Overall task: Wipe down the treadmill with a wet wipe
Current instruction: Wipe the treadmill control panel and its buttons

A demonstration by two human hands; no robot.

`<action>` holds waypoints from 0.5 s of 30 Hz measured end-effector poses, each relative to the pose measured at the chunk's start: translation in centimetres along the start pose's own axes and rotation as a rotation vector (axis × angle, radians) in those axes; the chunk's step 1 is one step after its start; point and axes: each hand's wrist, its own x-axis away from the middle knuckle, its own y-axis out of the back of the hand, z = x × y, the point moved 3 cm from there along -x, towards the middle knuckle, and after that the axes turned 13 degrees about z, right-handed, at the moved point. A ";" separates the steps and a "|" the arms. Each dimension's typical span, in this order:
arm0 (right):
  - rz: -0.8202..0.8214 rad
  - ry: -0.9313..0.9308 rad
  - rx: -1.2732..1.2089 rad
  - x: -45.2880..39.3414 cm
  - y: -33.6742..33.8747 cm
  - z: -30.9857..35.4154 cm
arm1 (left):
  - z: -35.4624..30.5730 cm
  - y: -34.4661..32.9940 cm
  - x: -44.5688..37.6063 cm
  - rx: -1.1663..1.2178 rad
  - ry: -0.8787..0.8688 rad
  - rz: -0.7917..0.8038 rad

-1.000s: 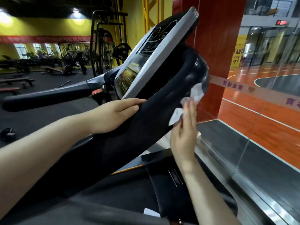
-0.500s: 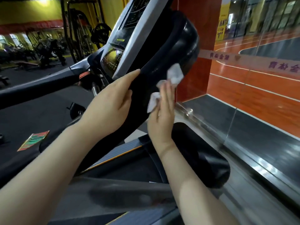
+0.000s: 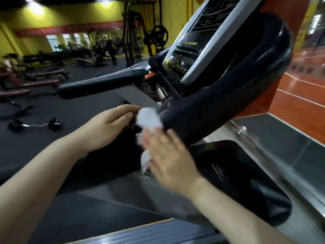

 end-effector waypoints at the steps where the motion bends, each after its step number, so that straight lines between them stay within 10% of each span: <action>1: 0.059 0.107 0.047 -0.5 -0.4 2.5 | 0.6 0.4 0.9 0.040 0.011 0.000; 8: 0.121 -0.044 0.050 -2.6 3.6 0.6 | 8.5 4.4 8.7 0.079 0.135 -0.110; 15: 0.423 0.031 0.014 -11.6 -0.8 14.8 | 14.1 7.9 15.7 0.154 0.203 -0.270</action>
